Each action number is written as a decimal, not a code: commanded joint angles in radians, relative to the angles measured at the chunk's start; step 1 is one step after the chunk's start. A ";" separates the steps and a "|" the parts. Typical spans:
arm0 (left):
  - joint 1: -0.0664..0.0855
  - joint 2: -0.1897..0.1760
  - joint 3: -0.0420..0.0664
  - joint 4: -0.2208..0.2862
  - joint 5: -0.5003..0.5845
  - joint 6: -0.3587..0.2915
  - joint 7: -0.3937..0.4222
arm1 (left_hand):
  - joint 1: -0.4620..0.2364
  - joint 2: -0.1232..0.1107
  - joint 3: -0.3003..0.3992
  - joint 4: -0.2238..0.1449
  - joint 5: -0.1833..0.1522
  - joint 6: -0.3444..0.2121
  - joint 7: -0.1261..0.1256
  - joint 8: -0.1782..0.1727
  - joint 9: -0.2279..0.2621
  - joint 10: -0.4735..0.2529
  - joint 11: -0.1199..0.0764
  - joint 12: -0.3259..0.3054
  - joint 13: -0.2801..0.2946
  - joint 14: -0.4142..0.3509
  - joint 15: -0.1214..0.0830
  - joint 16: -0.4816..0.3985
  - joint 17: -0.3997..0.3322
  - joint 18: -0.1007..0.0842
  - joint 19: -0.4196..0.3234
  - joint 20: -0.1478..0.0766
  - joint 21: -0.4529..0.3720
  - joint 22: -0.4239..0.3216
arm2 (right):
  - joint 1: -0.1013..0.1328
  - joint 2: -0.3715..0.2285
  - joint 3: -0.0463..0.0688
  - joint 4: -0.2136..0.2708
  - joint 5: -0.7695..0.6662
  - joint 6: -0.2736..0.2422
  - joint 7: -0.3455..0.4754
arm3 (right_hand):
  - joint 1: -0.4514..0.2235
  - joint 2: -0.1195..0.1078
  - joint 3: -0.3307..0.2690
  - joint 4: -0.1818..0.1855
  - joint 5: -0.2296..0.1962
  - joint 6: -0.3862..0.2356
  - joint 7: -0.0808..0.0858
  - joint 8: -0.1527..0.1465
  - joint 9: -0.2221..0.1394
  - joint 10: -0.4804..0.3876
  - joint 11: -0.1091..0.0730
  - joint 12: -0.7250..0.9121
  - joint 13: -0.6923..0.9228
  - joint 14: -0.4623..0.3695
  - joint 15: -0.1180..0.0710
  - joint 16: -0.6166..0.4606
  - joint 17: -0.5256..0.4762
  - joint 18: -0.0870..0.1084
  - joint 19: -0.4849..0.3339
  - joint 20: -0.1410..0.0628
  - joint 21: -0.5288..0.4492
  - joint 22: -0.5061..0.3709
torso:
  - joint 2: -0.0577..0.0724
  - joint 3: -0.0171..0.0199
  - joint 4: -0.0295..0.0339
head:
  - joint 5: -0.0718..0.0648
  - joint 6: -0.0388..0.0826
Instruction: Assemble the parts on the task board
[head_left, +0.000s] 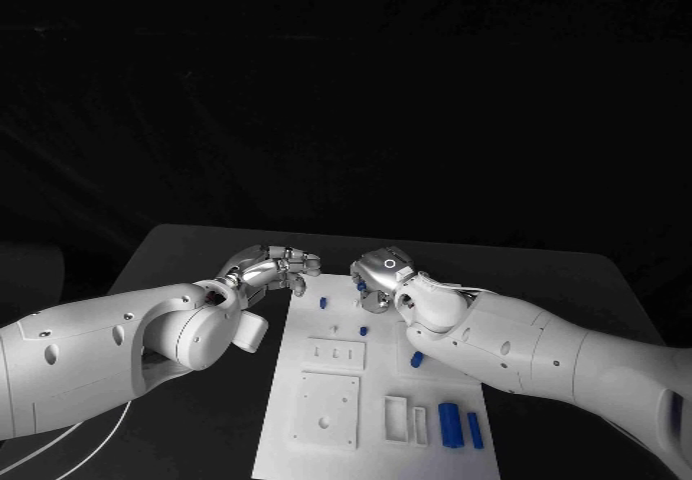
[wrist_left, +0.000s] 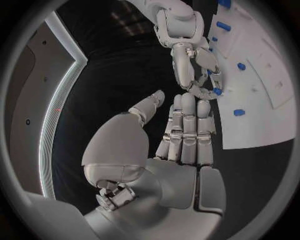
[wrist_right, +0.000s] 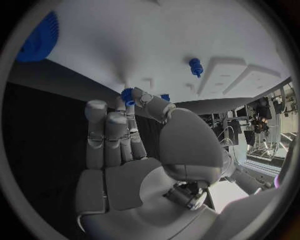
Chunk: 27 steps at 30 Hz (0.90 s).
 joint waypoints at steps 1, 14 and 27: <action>0.003 0.001 0.001 0.005 -0.006 -0.002 0.009 | -0.009 -0.002 0.004 -0.002 -0.001 0.003 0.005 -0.004 0.001 0.003 0.007 -0.006 0.001 -0.005 -0.002 0.005 0.001 0.019 -0.004 -0.009 0.005 0.015 | 0.000 0.003 0.000 0.002 -0.018 0.014 -0.005 | 0.008 0.001 0.007 0.001 0.000 0.008 -0.001 0.005 0.001 0.048 0.005 -0.003 0.001 -0.022 -0.015 0.003 -0.001 0.048 0.022 -0.025 0.006 0.002 | 0.002 -0.0007 0.0006 | -0.004 0.002; 0.004 0.002 0.001 0.008 -0.009 -0.002 0.007 | -0.009 -0.003 0.005 -0.003 -0.001 0.003 0.005 -0.005 0.002 0.003 0.007 -0.007 0.002 -0.005 -0.002 0.005 0.001 0.019 -0.005 -0.009 0.006 0.014 | 0.000 0.018 0.000 -0.033 -0.017 0.017 -0.002 | 0.007 0.000 0.008 0.002 0.000 0.008 -0.001 0.004 0.002 0.049 0.005 -0.003 0.001 -0.022 -0.015 0.005 -0.002 0.048 0.022 -0.024 0.007 0.002 | 0.002 -0.0019 -0.0023 | 0.007 0.002; 0.009 0.003 0.001 0.009 -0.011 -0.002 0.006 | -0.010 -0.003 0.005 -0.003 -0.001 0.003 0.005 -0.005 0.003 0.003 0.008 -0.008 0.002 -0.005 -0.001 0.005 0.001 0.019 -0.005 -0.009 0.006 0.014 | 0.000 0.033 0.000 -0.048 -0.006 0.029 0.005 | 0.007 0.000 0.009 0.002 0.000 0.008 -0.001 0.004 0.002 0.049 0.005 -0.004 0.002 -0.022 -0.015 0.006 -0.003 0.048 0.022 -0.024 0.007 0.003 | 0.004 -0.0032 -0.0042 | 0.015 0.000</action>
